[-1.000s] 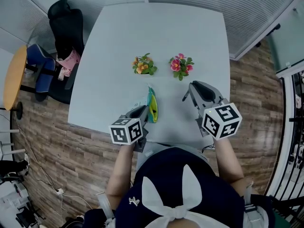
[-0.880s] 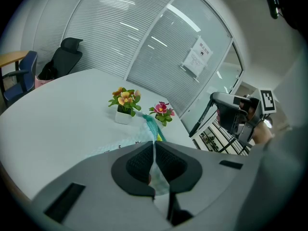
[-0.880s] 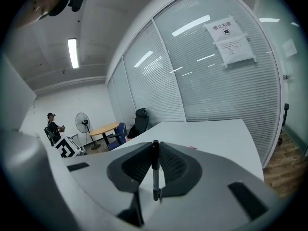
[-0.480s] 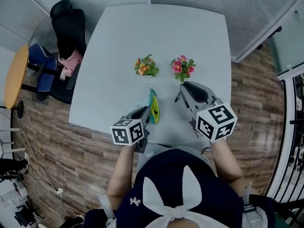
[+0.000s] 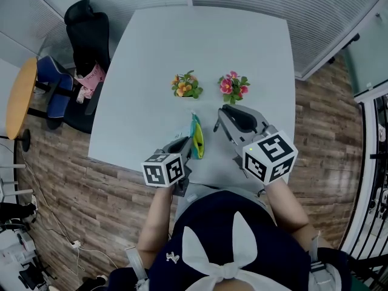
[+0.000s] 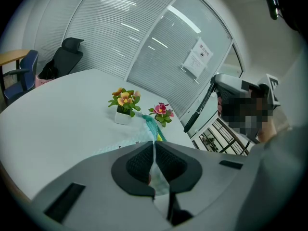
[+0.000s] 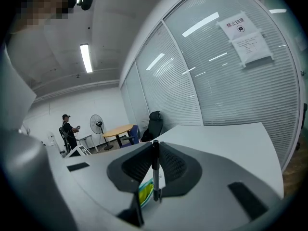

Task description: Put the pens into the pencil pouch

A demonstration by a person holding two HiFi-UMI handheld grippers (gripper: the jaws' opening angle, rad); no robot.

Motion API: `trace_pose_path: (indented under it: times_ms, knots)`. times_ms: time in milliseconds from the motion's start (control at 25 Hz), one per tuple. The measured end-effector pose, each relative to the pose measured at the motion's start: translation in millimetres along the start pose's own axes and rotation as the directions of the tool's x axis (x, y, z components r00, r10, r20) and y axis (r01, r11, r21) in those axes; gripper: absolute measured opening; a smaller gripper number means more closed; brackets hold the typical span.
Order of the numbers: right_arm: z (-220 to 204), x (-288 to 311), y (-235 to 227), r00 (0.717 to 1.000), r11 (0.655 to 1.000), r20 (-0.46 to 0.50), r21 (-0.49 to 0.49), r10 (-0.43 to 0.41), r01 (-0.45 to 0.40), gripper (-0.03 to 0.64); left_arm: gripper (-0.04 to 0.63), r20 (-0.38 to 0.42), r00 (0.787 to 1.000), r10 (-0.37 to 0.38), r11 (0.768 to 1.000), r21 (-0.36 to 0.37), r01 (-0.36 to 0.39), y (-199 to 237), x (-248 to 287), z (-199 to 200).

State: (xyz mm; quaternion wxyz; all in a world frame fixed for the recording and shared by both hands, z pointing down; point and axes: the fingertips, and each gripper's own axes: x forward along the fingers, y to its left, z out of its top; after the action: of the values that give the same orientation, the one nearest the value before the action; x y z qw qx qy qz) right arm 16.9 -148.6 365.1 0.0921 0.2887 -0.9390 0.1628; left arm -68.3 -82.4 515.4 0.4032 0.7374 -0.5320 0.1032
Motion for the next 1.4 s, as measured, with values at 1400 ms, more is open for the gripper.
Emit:
trace_pose_path:
  times_ms: [1400]
  knots:
    - [-29, 29, 32, 0.994, 0.996, -0.064, -0.022, 0.086, -0.088, 0.055, 0.032, -0.016, 0.996, -0.084, 0.996, 0.008, 0.085, -18, 7, 8]
